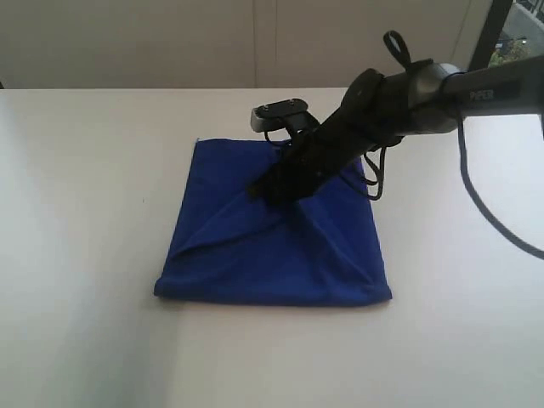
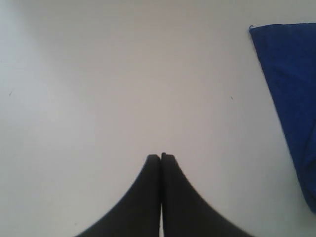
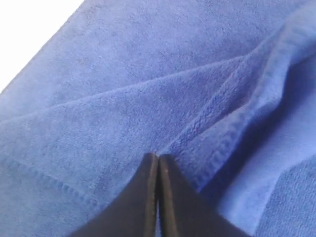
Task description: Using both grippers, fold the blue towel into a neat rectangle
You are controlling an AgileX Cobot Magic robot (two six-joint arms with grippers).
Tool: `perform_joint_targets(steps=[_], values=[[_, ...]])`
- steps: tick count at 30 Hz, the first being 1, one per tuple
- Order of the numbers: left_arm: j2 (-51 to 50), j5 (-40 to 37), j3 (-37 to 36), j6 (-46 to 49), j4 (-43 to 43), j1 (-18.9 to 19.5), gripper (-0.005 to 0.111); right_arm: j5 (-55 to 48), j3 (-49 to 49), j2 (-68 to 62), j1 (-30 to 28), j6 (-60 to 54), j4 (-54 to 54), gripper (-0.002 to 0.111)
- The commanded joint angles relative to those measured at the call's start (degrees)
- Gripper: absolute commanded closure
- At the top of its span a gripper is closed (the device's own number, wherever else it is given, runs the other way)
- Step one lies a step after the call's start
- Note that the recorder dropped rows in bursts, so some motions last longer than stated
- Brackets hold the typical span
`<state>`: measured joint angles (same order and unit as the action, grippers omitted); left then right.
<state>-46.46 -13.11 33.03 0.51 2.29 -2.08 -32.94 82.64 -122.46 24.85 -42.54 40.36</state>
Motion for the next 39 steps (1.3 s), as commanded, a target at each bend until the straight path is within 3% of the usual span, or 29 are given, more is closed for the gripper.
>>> perform_joint_targets(steps=[1,10,15,21,31,39], values=[[0.4,-0.2,-0.4,-0.5,0.7,0.1,0.107,0.4,0.1,-0.3,-0.1,-0.9,-0.3,0.108],[0.4,-0.2,-0.4,-0.5,0.7,0.1,0.107,-5.4,-0.2,9.3,-5.0,-0.7,-1.7,0.108],[0.4,-0.2,-0.4,-0.5,0.7,0.1,0.107,-3.4,-3.4,12.6,-9.7,-0.7,-2.3,0.108],[0.4,-0.2,-0.4,-0.5,0.7,0.1,0.107,0.1,-6.1,12.6,-15.2,-0.7,-1.2,0.108],[0.4,-0.2,-0.4,-0.5,0.7,0.1,0.107,-0.4,-6.1,11.8,-16.0,-0.7,-1.3,0.108],[0.4,2.1,-0.4,-0.5,0.7,0.1,0.107,-6.2,-6.1,12.0,-23.8,0.7,-1.3,0.108]])
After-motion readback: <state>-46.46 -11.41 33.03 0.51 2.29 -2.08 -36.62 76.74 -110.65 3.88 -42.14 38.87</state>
